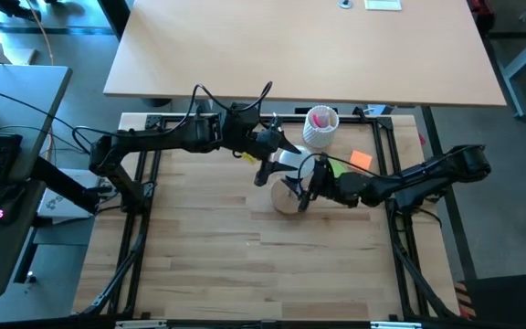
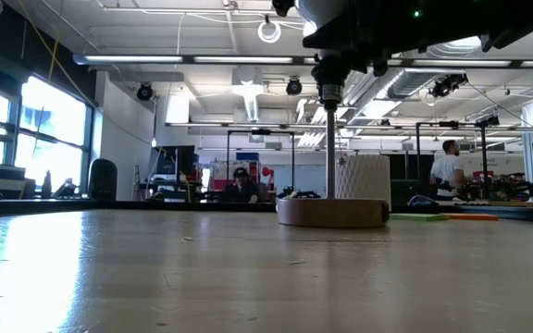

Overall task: Screw lightbulb
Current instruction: Insert the white lightbulb into the brown lamp

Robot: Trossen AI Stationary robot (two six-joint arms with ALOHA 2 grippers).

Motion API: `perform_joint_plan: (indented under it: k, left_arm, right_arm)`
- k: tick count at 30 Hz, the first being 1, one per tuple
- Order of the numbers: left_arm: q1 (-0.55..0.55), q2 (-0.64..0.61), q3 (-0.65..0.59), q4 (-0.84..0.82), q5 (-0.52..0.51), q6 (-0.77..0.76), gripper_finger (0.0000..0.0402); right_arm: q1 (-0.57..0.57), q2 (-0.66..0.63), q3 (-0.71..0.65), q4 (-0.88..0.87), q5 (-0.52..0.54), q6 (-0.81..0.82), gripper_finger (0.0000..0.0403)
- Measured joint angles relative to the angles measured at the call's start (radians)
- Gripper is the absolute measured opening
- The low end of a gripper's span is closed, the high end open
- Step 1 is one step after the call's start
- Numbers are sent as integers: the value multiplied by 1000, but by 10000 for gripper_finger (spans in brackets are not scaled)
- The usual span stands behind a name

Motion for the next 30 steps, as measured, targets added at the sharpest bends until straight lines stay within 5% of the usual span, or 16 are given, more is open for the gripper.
perform_joint_plan:
  k: [19,30]
  left_arm:
    - [0,0,0,0,-4,0,209]
    - [2,-2,-1,-2,-2,0,209]
  right_arm:
    - [17,-161,0,-116,-14,63,264]
    - [-24,-162,0,-144,-64,65,152]
